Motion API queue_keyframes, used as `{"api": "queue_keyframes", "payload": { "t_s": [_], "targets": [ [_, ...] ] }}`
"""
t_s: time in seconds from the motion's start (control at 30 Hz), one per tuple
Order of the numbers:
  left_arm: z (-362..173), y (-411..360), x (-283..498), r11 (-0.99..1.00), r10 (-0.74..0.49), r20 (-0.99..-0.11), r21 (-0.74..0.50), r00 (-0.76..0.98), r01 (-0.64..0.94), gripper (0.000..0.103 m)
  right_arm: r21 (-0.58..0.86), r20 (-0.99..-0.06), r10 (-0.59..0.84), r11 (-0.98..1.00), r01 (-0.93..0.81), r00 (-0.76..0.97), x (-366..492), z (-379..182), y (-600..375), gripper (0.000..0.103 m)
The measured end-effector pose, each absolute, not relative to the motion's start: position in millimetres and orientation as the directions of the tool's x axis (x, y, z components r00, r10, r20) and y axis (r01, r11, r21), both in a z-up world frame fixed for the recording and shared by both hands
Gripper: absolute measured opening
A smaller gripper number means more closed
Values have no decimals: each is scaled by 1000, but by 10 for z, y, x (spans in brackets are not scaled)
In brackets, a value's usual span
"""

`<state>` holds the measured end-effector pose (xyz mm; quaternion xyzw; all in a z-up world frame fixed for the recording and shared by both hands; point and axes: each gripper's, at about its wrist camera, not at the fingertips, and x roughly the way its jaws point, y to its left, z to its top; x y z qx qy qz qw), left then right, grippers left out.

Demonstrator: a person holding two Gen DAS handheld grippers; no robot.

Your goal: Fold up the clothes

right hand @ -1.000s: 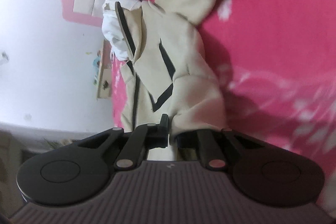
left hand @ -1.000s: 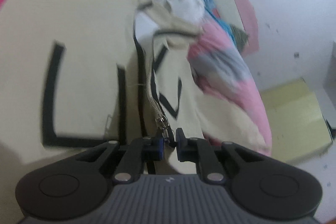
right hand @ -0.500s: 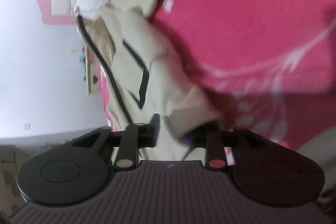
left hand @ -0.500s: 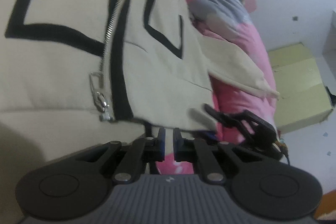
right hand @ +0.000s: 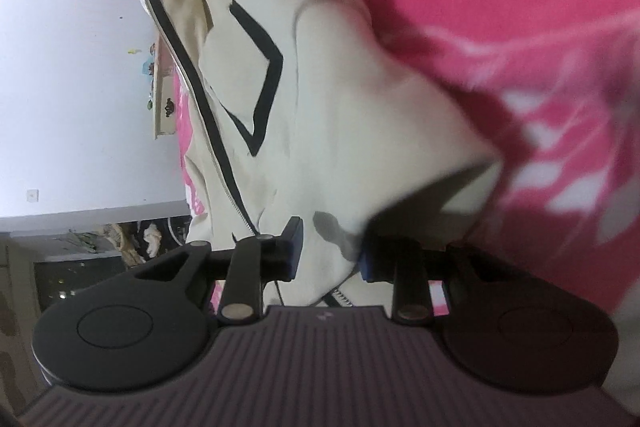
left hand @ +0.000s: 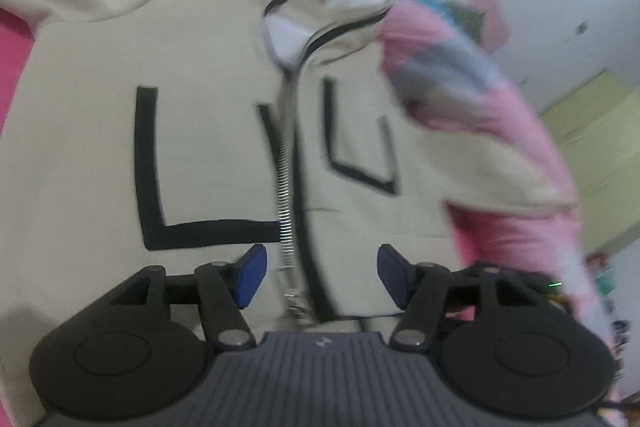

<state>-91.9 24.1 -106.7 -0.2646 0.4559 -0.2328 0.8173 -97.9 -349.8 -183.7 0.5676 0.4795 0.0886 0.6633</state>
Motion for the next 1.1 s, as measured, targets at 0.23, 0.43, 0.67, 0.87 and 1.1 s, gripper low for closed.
{"api": "queue_keyframes", "payload": {
  "t_s": [0.23,0.43,0.67,0.87,1.1],
  "targets": [
    [-1244,16,-660,768,-609,-667,-632,429,107,16,822,-569,625,428,375,534,-994,-1709,-3422,2],
    [-1313,-124,-743,652,-742,-594,-747,311,131,9,789,-597,591,555,263,542,-1071,-1292,-3621,1],
    [-1360,-453,-924,654,-756,-612,-720,230,231,9,710,-684,546,649,272,483,-1124,-1264,-3915,1],
    [-1385,-583,-912,683,-729,-647,-673,223,283,9,679,-715,524,678,281,464,-1183,-1334,-3936,1],
    [-1286,-693,-954,703,-704,-667,-604,245,376,16,653,-750,514,673,348,416,-1215,-1421,-3906,9]
  ]
}}
